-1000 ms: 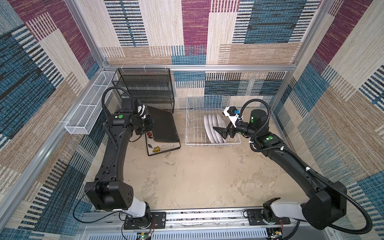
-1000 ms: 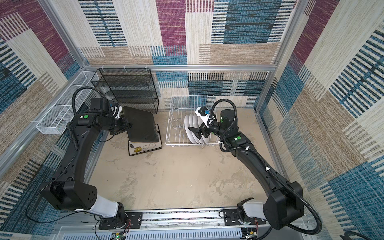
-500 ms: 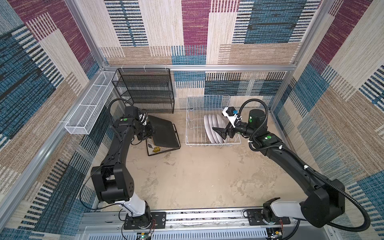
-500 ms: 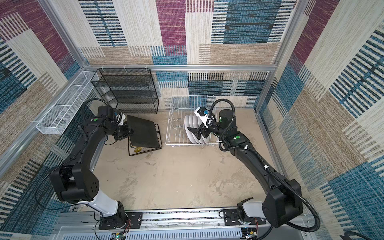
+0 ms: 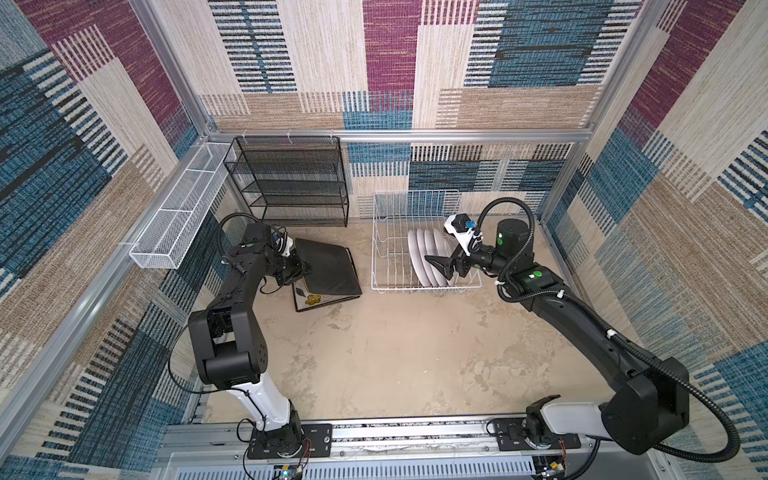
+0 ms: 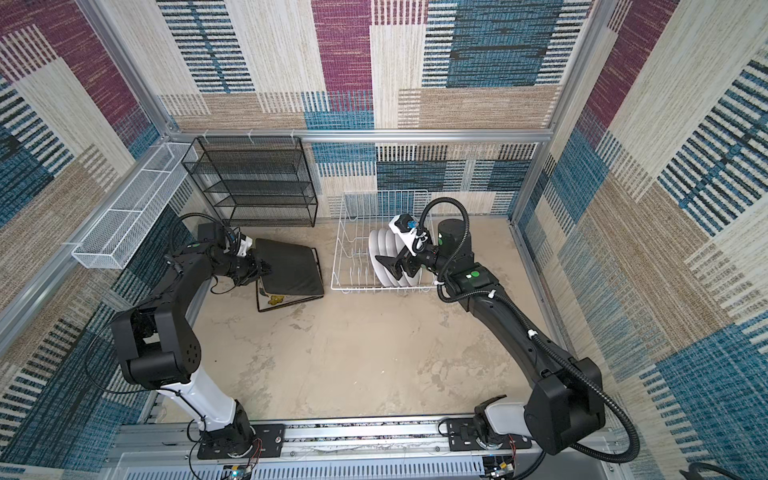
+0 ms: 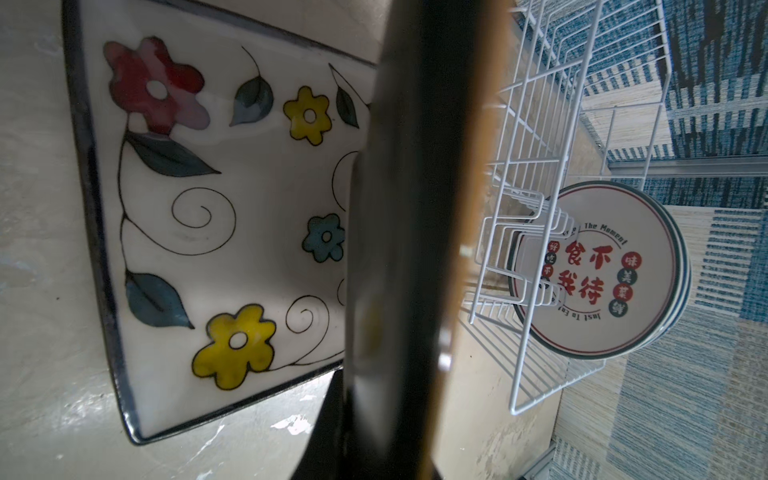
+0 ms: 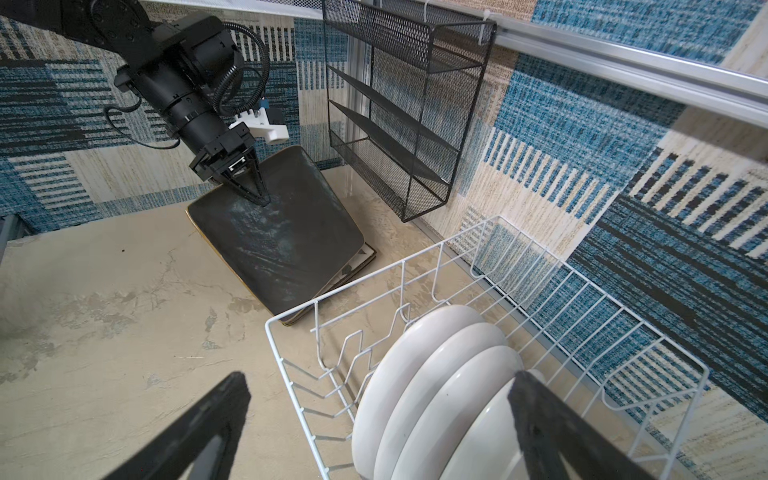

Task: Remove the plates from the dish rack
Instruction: 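Lower the dark square plate onto the flowered plates with the left gripper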

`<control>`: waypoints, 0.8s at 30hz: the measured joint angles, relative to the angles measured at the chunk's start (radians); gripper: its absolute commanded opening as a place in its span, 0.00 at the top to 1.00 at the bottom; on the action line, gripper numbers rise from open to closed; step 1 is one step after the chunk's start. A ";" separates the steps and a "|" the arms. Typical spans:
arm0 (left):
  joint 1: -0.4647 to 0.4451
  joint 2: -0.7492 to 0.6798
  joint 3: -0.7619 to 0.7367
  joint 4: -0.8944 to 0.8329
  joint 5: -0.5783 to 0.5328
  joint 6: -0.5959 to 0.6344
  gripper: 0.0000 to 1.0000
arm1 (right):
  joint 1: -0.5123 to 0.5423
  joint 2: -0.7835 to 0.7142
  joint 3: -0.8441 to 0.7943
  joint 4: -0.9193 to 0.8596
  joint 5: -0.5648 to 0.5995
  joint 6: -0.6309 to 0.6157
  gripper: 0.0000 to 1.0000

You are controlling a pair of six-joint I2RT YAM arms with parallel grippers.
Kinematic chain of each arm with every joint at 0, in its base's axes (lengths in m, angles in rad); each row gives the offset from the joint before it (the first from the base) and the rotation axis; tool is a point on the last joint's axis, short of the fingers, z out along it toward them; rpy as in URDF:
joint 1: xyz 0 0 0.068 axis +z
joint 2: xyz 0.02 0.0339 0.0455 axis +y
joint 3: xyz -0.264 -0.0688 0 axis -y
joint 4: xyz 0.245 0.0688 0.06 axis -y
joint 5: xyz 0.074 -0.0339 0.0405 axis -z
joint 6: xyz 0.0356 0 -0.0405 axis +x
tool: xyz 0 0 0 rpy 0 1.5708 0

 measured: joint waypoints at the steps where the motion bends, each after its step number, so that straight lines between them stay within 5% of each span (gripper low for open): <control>1: 0.003 0.005 0.000 0.004 0.008 0.000 1.00 | 0.000 0.000 0.000 0.000 0.000 0.000 0.00; 24: 0.069 0.175 0.105 -0.031 0.153 0.146 1.00 | 0.005 -0.006 0.008 -0.013 0.023 0.008 0.00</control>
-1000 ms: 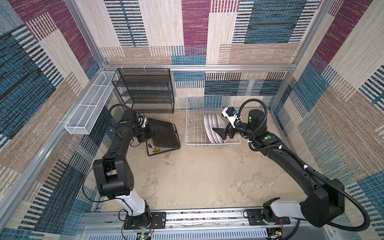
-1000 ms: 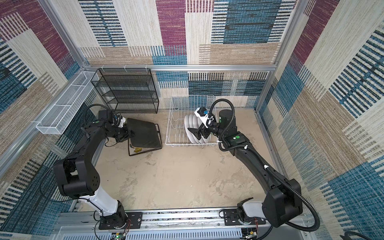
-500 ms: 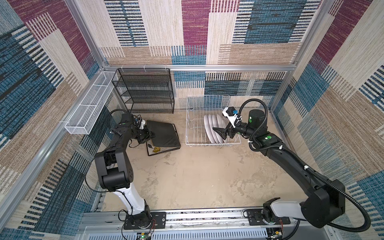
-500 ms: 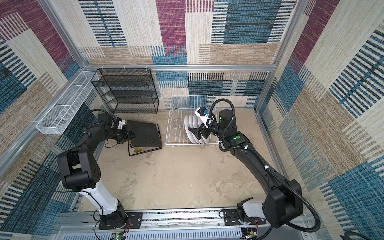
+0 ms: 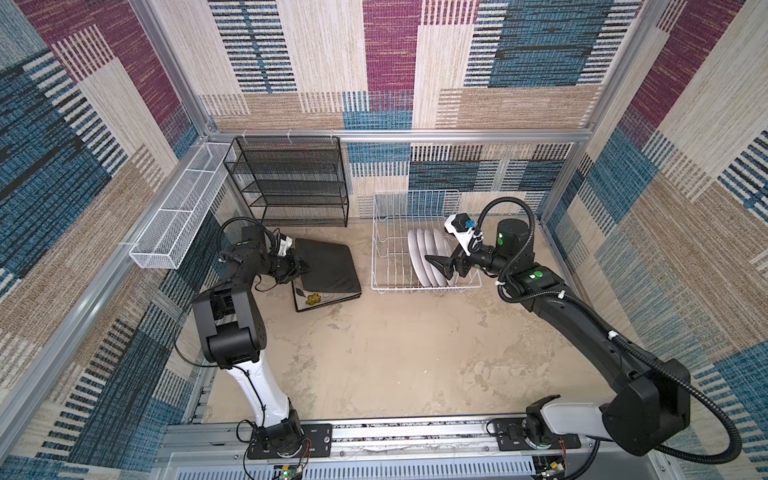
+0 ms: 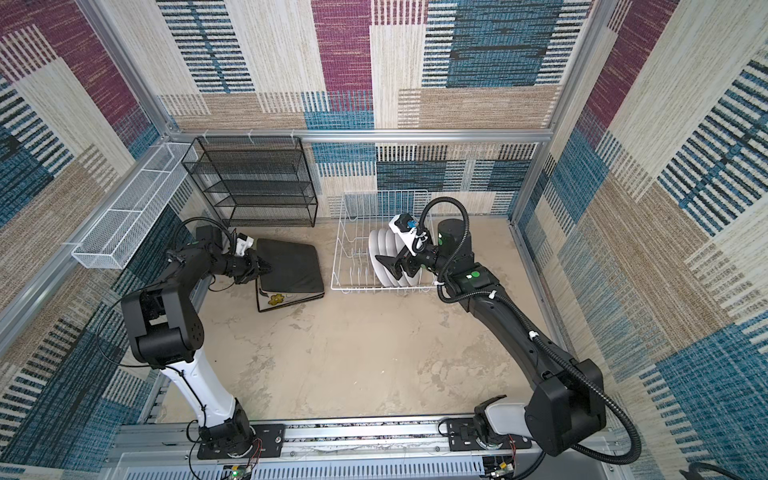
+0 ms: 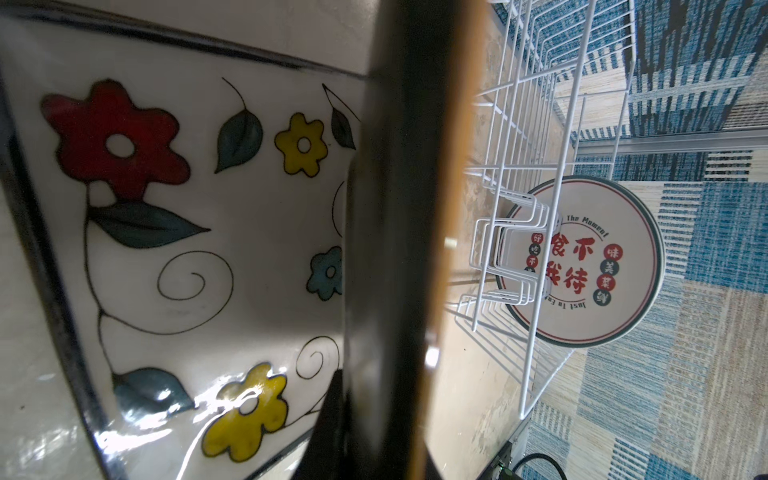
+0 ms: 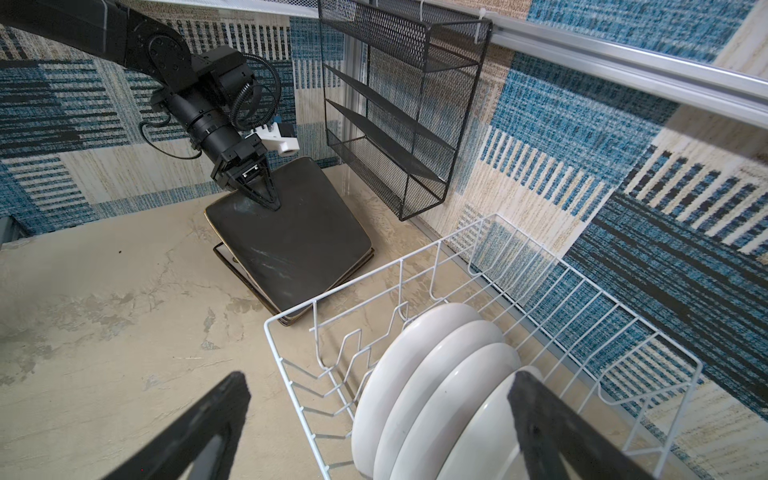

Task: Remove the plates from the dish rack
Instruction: 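Lower the dark square plate onto the flowered plates with the left gripper, then open the left gripper and release the dark square plate on the stack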

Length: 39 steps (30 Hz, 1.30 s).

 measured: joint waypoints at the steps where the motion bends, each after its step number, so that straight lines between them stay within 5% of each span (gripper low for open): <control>1: 0.004 0.004 0.000 -0.003 0.005 0.005 1.00 | 0.001 0.000 0.001 0.000 0.001 0.000 0.00; 14: 0.024 0.055 0.002 -0.001 0.045 0.027 1.00 | 0.003 0.005 0.022 -0.023 0.003 0.000 0.00; 39: 0.073 0.107 -0.033 0.013 -0.049 0.031 0.67 | 0.013 -0.010 0.010 -0.023 0.019 0.016 0.00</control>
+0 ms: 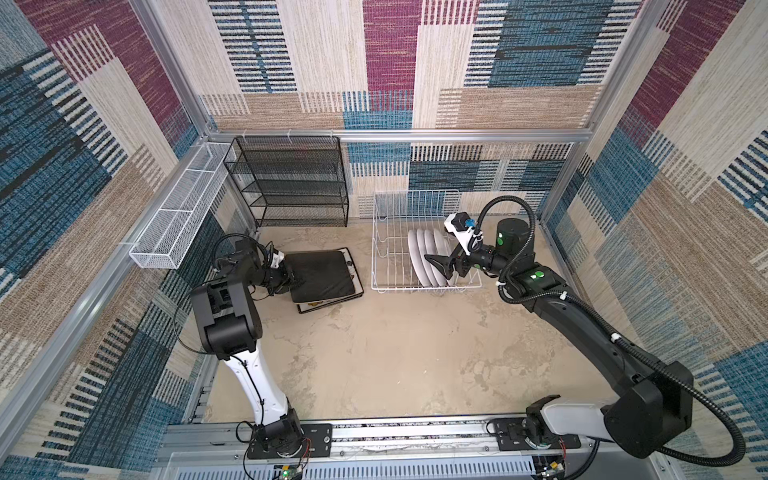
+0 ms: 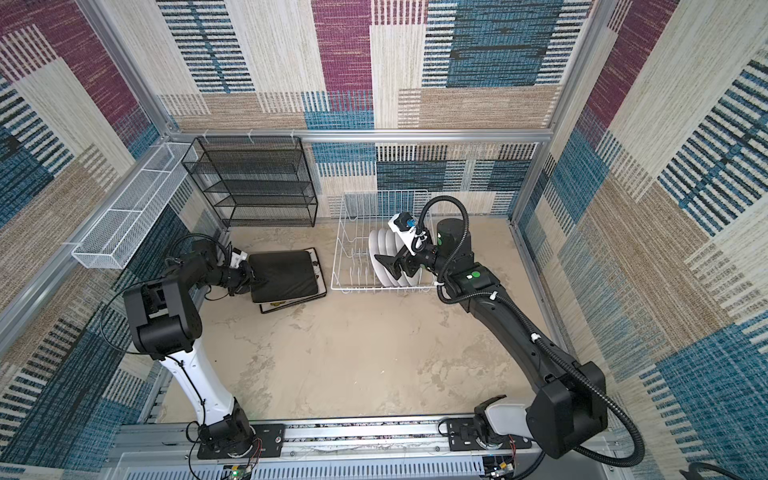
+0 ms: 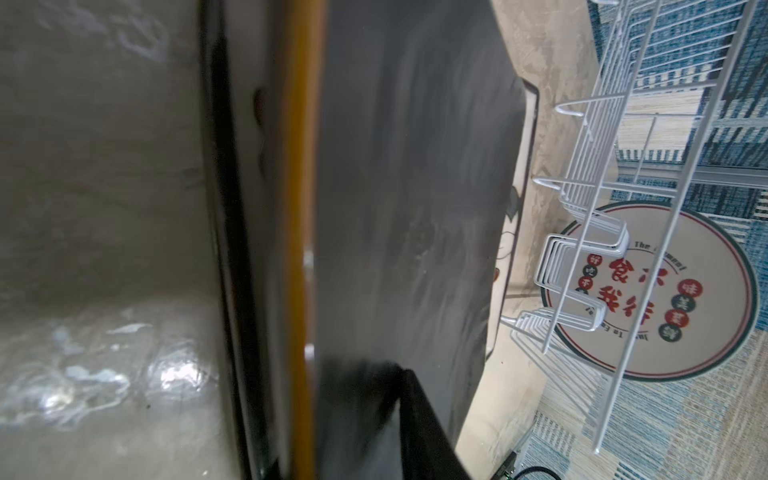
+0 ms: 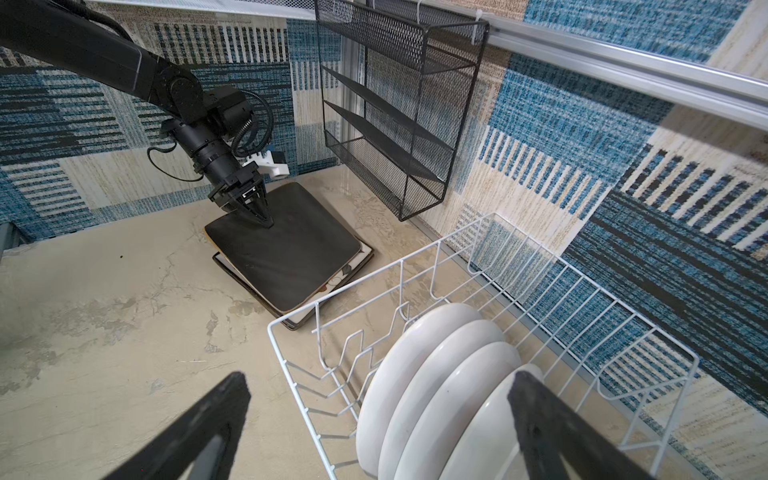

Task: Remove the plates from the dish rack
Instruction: 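Open the left gripper and release the dark square plate on the stack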

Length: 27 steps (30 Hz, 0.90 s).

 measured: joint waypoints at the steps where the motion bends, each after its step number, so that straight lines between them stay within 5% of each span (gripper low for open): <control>1: 0.000 0.001 0.000 0.000 -0.010 0.000 0.65 | 0.000 0.000 -0.001 0.000 0.000 0.002 0.00; 27: -0.005 -0.021 -0.005 0.035 -0.037 -0.066 0.31 | 0.004 0.041 0.026 -0.018 0.048 -0.043 0.00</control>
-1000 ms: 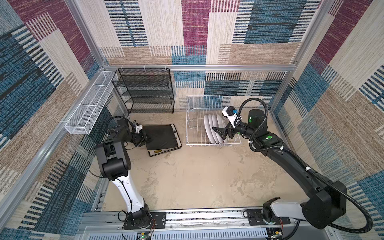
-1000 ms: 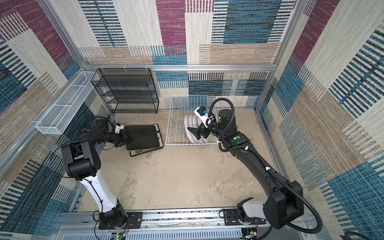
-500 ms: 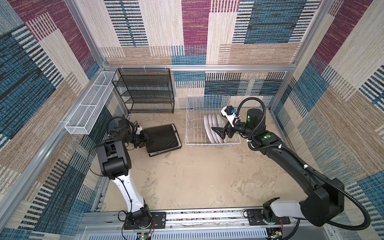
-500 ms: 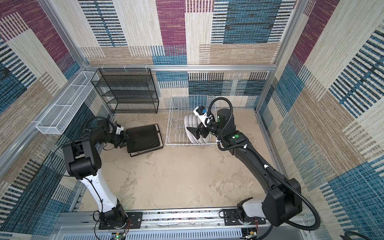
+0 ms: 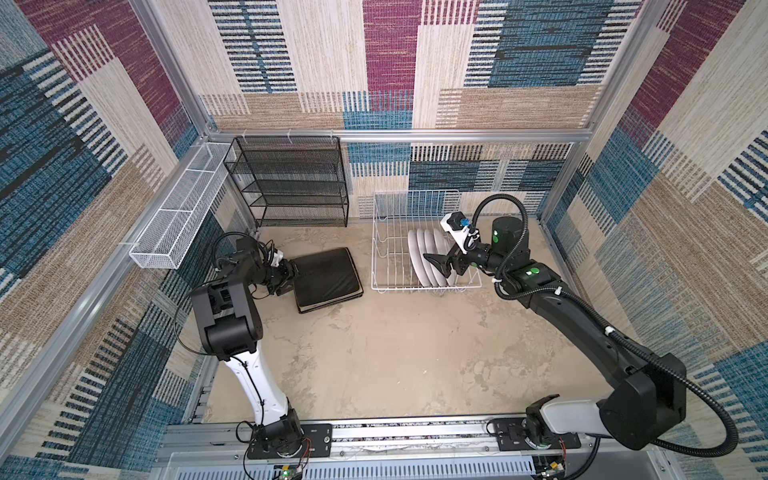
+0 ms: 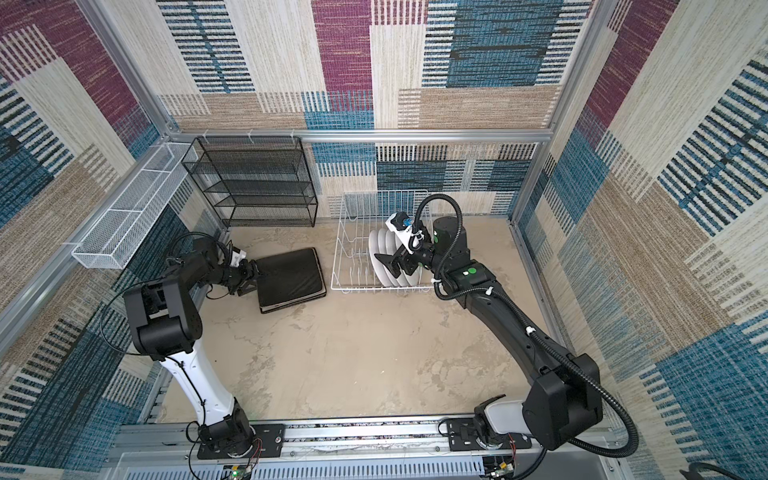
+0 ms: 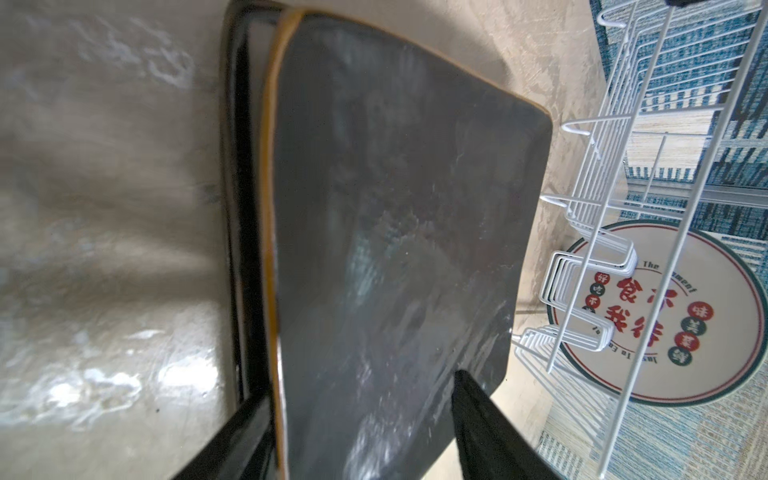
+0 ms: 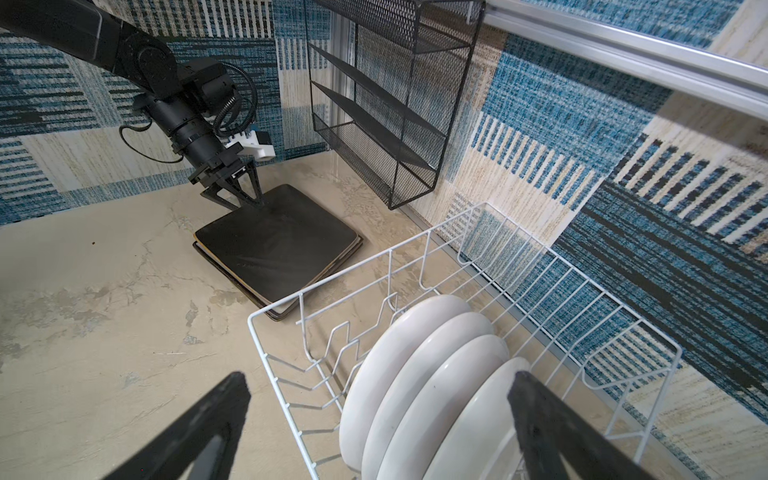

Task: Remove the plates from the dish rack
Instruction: 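Open the left gripper and release the dark square plate on the stack, then raise the left gripper and move it over the dish rack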

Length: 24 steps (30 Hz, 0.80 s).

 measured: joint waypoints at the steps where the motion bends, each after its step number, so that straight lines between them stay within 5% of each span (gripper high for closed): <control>1: 0.000 -0.006 -0.002 0.001 -0.013 -0.003 0.31 | 0.000 0.000 0.000 0.000 0.000 0.000 0.00; 14: -0.014 -0.115 -0.042 0.002 -0.125 -0.033 0.30 | 0.000 0.002 -0.005 0.015 0.006 0.006 0.00; 24: -0.095 -0.333 -0.143 0.002 -0.128 -0.032 0.30 | 0.000 -0.039 -0.069 0.070 0.150 0.025 0.00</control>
